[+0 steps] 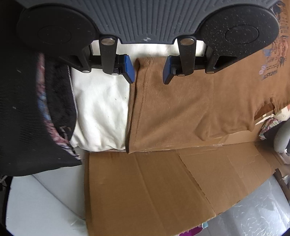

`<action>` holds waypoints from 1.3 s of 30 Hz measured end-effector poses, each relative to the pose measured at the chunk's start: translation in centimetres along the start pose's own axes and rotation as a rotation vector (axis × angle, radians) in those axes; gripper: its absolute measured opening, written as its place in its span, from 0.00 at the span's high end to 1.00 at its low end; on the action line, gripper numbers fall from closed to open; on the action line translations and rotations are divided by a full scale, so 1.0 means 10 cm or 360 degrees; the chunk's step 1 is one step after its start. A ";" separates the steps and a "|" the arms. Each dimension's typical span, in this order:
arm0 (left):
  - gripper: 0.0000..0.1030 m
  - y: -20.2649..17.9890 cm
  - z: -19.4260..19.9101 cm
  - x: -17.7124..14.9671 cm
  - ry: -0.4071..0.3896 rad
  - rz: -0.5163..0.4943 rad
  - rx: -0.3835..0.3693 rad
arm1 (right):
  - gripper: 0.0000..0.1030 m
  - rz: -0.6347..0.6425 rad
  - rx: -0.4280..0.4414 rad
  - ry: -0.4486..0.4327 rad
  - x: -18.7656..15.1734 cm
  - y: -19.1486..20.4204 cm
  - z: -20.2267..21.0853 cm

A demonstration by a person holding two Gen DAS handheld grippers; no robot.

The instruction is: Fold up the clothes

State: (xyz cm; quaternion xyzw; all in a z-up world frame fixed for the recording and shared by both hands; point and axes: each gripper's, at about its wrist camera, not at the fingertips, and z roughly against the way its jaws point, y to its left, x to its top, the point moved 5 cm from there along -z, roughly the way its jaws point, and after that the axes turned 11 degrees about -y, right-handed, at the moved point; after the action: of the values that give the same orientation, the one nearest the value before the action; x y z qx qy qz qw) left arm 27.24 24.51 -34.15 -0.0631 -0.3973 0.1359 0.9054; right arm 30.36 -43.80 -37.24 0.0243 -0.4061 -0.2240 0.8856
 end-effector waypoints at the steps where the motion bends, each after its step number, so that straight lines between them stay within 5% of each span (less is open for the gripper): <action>1: 0.22 -0.01 -0.03 -0.04 0.0012 -0.0006 -0.0004 | 0.60 0.0004 -0.0001 0.0002 0.01 0.01 -0.04; 6: 0.22 0.00 -0.12 -0.18 0.0054 0.0035 -0.0001 | 0.60 0.0050 -0.0031 0.0071 -0.10 0.08 -0.23; 10: 0.22 0.02 -0.15 -0.24 0.0068 0.0068 0.0007 | 0.83 0.0180 -0.0117 0.0096 -0.20 0.10 -0.30; 17: 0.22 -0.08 -0.19 -0.32 0.0094 0.0036 -0.0021 | 0.89 0.0408 -0.0176 0.0070 -0.23 0.16 -0.32; 21: 0.22 -0.12 -0.19 -0.34 0.0102 0.0033 -0.0038 | 0.99 0.0404 -0.0229 0.0058 -0.22 0.17 -0.28; 27: 0.22 -0.17 -0.21 -0.37 0.0116 0.0052 -0.0054 | 1.00 0.0310 -0.0339 0.0068 -0.18 0.01 -0.20; 31: 0.22 -0.29 -0.25 -0.38 0.0133 0.0010 -0.0084 | 1.00 0.0209 -0.0264 0.0036 -0.14 -0.02 -0.12; 35: 0.22 -0.40 -0.28 -0.38 0.0138 0.0000 -0.0117 | 0.90 0.0192 -0.0170 0.0018 -0.07 0.10 -0.14; 37: 0.22 -0.44 -0.29 -0.39 0.0138 -0.0011 -0.0133 | 0.68 0.0233 -0.0147 0.0000 -0.04 0.17 -0.18; 39: 0.22 -0.47 -0.30 -0.40 0.0139 -0.0029 -0.0143 | 0.58 0.0274 -0.0134 -0.0005 -0.01 0.23 -0.24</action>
State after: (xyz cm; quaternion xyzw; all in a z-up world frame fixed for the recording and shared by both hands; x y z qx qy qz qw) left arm 27.78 18.87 -37.93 -0.1061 -0.3636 0.1067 0.9193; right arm 32.93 -42.09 -38.38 -0.0483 -0.3983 -0.1639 0.9012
